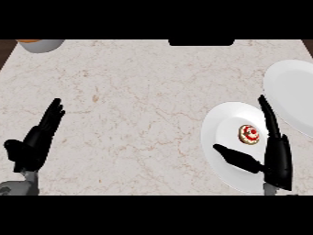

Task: Pick the cupcake from the plate and place it in the plate

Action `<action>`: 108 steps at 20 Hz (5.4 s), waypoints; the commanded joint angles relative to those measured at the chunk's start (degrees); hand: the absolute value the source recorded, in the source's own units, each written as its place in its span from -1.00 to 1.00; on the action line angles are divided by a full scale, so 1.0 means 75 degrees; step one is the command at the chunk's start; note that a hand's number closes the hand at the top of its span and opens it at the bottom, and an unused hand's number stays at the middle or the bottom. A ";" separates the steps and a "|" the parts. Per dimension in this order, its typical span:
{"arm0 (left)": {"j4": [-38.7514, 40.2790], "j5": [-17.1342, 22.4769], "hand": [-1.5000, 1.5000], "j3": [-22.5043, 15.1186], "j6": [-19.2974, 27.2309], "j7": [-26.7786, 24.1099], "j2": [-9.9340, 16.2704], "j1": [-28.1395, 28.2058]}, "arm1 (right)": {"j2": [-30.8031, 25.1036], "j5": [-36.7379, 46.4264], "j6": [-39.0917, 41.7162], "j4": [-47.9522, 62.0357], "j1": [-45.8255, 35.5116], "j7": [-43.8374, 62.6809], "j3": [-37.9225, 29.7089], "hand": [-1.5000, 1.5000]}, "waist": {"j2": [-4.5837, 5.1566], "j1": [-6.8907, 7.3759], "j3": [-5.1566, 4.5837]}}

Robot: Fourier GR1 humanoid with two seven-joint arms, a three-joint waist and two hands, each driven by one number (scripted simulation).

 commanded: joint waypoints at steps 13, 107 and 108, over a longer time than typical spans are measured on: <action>0.0198 0.0181 0.00 0.0409 -0.0704 -0.0225 0.0294 0.0053 | -0.1767 0.1192 0.3815 -0.2427 0.0266 0.5500 0.0254 -1.00 | 0.0016 0.0031 0.0004; -0.0470 -0.0916 0.00 0.1002 -0.1035 0.0552 -0.0579 -0.0131 | -0.4786 0.1155 0.4673 0.9018 -0.4779 -0.5135 -0.4824 1.00 | 0.0037 0.0188 0.0015; -0.0648 -0.1028 0.00 0.0855 -0.0888 0.0618 -0.0756 -0.0082 | -0.4997 0.1292 0.4786 0.9297 -0.5117 -0.5042 -0.4750 1.00 | 0.0050 0.0217 0.0019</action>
